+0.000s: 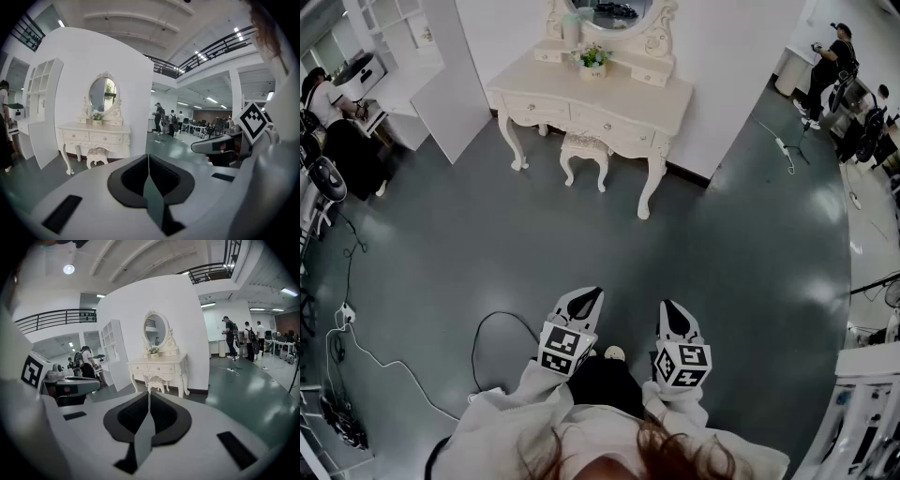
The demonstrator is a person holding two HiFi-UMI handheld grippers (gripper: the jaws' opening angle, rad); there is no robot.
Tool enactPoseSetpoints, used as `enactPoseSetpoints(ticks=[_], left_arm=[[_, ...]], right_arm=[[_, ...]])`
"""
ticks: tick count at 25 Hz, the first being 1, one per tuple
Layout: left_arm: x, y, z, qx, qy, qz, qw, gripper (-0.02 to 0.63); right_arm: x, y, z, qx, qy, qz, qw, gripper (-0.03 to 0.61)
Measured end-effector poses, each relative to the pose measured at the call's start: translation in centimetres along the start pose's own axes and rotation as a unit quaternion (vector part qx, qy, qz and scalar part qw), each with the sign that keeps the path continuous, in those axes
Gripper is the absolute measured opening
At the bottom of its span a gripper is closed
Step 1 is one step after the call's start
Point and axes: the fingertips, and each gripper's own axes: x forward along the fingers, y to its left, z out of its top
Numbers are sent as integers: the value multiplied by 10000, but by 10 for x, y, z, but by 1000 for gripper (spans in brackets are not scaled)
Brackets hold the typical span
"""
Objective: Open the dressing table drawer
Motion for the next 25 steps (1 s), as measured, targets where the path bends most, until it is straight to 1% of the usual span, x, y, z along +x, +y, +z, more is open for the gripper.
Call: enactPoseSetpoints(ticks=[4,8,12,20,25], left_arm=[[-4,7,2,6,-3,51,10000,21],[-6,10,4,39,-37,5,10000,21],[-10,15,3,67,-60,9,10000,21],[-16,22,7,66,-205,-126,9997,21],[-27,33,-1,110,-219,-155,9996,21]], right_arm=[[-1,7,3,43,-21,27,10000,41],[0,9,5,59,-41,-15,10000,41],[-1,16,8,81,-162,-21,9998,41],[3,35,7,19,-136,-8,9999,41],[7,51,0,13,-149,-30,9999,41]])
